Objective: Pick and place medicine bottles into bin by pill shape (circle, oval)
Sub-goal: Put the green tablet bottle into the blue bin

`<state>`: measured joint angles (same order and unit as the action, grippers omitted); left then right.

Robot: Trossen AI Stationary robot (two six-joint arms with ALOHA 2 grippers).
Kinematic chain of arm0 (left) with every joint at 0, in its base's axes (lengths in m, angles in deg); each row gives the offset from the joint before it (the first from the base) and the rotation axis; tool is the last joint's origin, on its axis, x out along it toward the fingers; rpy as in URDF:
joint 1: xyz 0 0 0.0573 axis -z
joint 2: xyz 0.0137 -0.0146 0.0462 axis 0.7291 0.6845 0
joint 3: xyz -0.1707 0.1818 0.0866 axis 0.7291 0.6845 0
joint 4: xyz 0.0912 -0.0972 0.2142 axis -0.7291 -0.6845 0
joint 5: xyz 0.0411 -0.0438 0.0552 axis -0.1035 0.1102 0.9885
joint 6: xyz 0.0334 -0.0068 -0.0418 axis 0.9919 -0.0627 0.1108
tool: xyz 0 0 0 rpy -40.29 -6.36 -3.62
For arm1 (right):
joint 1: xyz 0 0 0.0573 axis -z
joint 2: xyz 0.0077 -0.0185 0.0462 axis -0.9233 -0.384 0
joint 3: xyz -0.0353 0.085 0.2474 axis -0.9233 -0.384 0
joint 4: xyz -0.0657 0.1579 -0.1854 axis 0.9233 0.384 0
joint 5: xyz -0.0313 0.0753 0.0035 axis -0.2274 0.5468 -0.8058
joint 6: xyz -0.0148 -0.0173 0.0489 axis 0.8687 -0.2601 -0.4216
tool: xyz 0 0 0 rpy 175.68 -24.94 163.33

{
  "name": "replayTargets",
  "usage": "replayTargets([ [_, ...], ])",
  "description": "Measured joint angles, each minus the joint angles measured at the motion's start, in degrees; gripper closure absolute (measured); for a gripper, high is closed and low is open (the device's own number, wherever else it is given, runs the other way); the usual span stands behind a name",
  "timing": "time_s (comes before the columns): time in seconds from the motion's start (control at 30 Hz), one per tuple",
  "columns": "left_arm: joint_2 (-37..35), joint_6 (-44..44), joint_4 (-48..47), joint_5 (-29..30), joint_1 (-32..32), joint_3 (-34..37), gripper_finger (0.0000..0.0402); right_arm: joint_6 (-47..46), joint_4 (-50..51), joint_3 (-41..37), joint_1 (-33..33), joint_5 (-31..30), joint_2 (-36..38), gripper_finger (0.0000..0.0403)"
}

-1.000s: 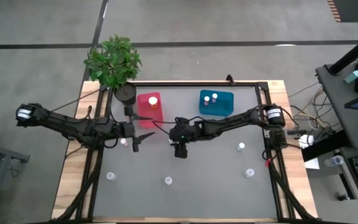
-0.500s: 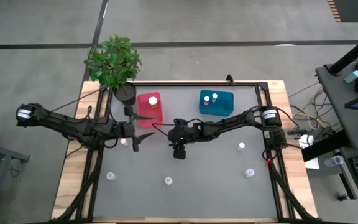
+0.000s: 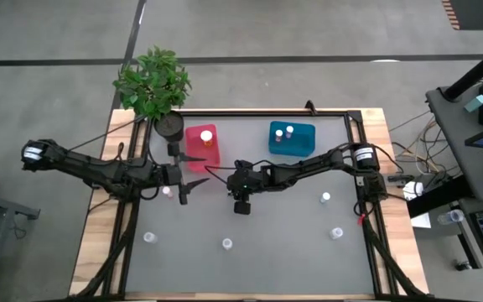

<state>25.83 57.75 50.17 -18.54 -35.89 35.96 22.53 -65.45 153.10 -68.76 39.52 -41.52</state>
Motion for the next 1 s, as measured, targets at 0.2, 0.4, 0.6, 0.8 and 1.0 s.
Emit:
replayTargets([
  [0.2, 0.0, 0.0, 0.0, 0.0, 0.0, 0.0, 0.0143, 0.0, 0.9, 0.0, 0.0, 0.0, 1.1, 0.0291],
  [0.4, 0.0, -0.3, 0.0, 0.0, 0.0, 0.0, 0.0143, -0.3, 7.9, -0.4, 0.4, -0.1, 7.8, 0.0291],
  [0.6, 0.0, -0.6, 0.3, 0.0, 0.0, -0.1, 0.0143, -3.5, 14.1, -4.9, 1.9, -5.8, 18.4, 0.0289],
  [0.8, 0.0, -0.7, 1.2, 0.0, 0.0, -0.1, 0.0143, -12.4, 14.2, -15.2, 6.9, -13.6, 30.8, 0.0293],
  [1.0, 0.0, -0.7, 1.4, 0.0, 0.0, -0.1, 0.0143, -25.1, 14.1, -26.0, 14.9, -22.8, 39.2, 0.0293],
])
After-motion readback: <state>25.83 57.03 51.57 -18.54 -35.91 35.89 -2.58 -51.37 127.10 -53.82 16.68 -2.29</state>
